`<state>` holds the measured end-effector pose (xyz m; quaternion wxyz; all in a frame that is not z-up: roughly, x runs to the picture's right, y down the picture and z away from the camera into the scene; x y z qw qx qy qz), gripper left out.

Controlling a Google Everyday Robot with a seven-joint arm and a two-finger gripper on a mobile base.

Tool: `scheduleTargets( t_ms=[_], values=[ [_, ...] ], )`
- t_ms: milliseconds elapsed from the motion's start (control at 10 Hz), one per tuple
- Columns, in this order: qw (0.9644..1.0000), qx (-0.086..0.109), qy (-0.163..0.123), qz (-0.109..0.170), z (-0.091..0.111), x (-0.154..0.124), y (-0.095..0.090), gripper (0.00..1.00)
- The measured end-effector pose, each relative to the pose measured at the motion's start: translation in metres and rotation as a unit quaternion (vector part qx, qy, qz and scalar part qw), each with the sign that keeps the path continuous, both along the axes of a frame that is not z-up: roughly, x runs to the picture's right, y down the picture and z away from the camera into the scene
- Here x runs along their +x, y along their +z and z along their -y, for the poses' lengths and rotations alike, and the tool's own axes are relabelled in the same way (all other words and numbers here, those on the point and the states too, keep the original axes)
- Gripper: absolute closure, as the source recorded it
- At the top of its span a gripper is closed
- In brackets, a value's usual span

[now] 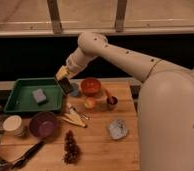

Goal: Wipe tray with eraser

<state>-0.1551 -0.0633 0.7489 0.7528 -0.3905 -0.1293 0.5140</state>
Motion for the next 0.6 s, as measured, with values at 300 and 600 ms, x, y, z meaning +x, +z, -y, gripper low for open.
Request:
scheduleTargets(
  t_ms=[300, 600],
  values=[
    [0.9994, -0.005, 0.029, -0.020, -0.039, 0.016, 0.002, 1.00],
    [0.9994, 0.008, 0.031, -0.012, -0.072, 0.004, 0.010, 1.00]
  ],
)
